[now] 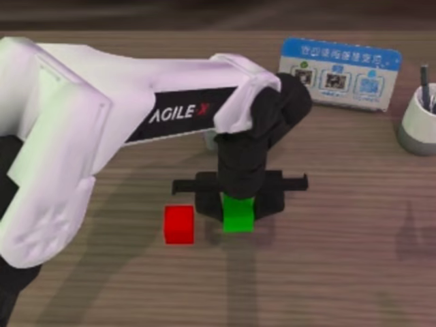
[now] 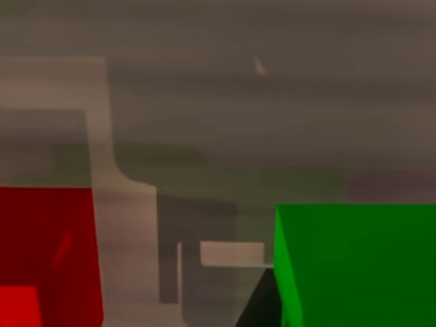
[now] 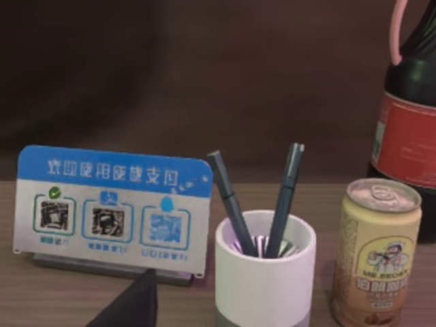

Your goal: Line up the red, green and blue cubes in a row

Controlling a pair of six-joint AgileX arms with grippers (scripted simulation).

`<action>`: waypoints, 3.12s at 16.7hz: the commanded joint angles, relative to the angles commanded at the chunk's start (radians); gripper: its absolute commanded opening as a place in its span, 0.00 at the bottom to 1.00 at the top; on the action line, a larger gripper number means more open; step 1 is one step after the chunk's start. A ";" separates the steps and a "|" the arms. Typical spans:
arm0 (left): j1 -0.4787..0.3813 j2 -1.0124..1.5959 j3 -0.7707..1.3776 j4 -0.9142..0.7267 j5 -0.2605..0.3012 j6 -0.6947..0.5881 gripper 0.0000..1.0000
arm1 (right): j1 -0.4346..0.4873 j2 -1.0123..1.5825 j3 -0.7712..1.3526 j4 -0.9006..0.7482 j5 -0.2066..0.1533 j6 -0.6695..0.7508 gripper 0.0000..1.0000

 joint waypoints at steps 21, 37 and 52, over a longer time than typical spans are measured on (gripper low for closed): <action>0.000 -0.001 0.000 0.000 0.000 0.000 1.00 | 0.000 0.000 0.000 0.000 0.000 0.000 1.00; 0.049 -0.053 0.186 -0.241 0.000 0.034 1.00 | 0.000 0.000 0.000 0.000 0.000 0.000 1.00; 0.651 0.071 0.340 -0.276 0.011 0.687 1.00 | 0.000 0.000 0.000 0.000 0.000 0.000 1.00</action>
